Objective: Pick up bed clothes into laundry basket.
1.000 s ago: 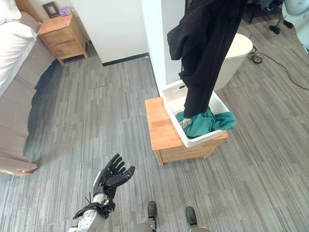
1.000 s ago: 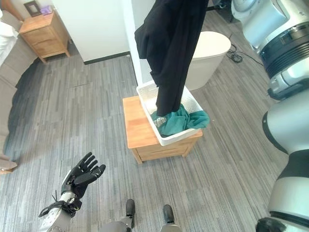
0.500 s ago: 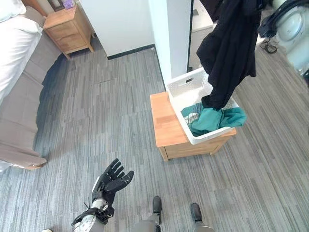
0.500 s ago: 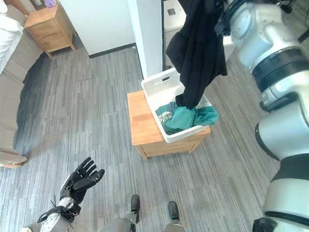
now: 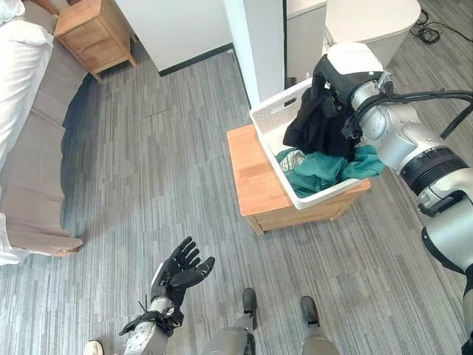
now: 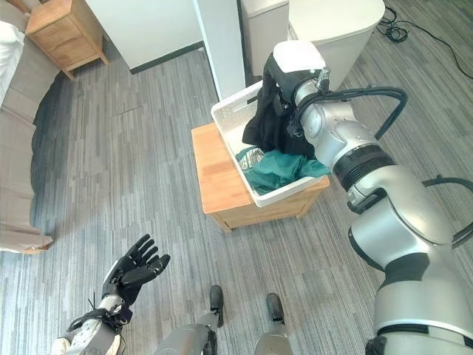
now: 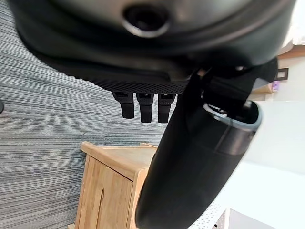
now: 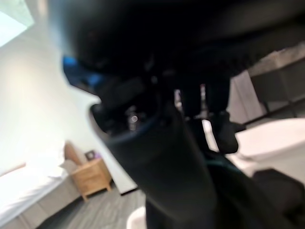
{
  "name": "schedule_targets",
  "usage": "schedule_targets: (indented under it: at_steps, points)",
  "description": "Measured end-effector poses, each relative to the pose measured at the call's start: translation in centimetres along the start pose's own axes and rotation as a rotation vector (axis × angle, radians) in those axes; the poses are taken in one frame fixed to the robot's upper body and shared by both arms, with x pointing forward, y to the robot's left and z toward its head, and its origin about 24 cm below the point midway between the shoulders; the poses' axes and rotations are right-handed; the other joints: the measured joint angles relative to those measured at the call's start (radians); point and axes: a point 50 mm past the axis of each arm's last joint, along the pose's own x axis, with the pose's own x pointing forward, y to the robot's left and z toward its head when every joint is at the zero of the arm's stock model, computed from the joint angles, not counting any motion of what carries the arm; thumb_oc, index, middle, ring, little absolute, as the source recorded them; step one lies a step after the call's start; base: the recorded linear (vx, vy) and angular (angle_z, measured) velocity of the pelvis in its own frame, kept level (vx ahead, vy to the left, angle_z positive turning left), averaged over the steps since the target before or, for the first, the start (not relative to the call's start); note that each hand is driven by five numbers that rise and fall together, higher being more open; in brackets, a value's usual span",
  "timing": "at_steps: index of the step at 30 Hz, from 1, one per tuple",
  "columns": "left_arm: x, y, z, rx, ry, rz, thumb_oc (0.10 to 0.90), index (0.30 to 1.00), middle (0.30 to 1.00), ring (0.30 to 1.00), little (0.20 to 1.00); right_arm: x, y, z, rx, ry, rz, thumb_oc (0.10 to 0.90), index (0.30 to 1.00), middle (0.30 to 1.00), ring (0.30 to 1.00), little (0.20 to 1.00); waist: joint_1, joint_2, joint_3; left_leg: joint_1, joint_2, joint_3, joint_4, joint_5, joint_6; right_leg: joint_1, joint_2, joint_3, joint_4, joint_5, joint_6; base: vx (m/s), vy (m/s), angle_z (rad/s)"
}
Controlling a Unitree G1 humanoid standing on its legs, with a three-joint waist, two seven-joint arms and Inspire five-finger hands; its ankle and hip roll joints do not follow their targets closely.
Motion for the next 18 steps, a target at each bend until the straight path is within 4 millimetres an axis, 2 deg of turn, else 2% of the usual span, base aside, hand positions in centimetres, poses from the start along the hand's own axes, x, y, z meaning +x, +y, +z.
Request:
schedule_targets:
  at_steps: [8, 9, 18]
  points:
    - [0.0, 0.1, -0.1, -0.001, 0.003, 0.003, 0.8, 0.9, 0.9, 0.9, 0.9, -0.3, -0.4, -2.6, 0.018, 0.108, -0.012, 0.4, 0.3, 0.3, 0.3, 0.3, -0.002, 0.004, 0.021, -0.009, -0.001, 0.001, 0.0, 0.0, 0.0, -0.009, -0.001, 0.002, 0.0, -0.001, 0.001, 0.0, 0.0, 0.0]
    - [0.0, 0.0, -0.1, -0.001, 0.002, 0.003, 0.8, 0.9, 0.9, 0.9, 0.9, -0.4, -0.5, -2.8, 0.016, 0.112, -0.013, 0.8, 0.9, 0.9, 0.9, 0.9, -0.003, 0.005, 0.022, -0.009, -0.001, 0.001, 0.0, 0.0, 0.0, -0.009, -0.001, 0.002, 0.0, -0.001, 0.001, 0.0, 0.0, 0.0]
    - [0.6, -0.4, 0.5, 0.01, -0.019, -0.015, 0.8, 0.9, 0.9, 0.9, 0.9, -0.3, -0.8, -2.5, 0.019, 0.1, -0.021, 0.8, 0.9, 0.9, 0.9, 0.9, -0.021, 0.008, 0.028, -0.008, -0.002, 0.004, 0.0, 0.0, 0.0, -0.009, -0.003, 0.003, 0.0, -0.001, 0.002, 0.0, 0.0, 0.0]
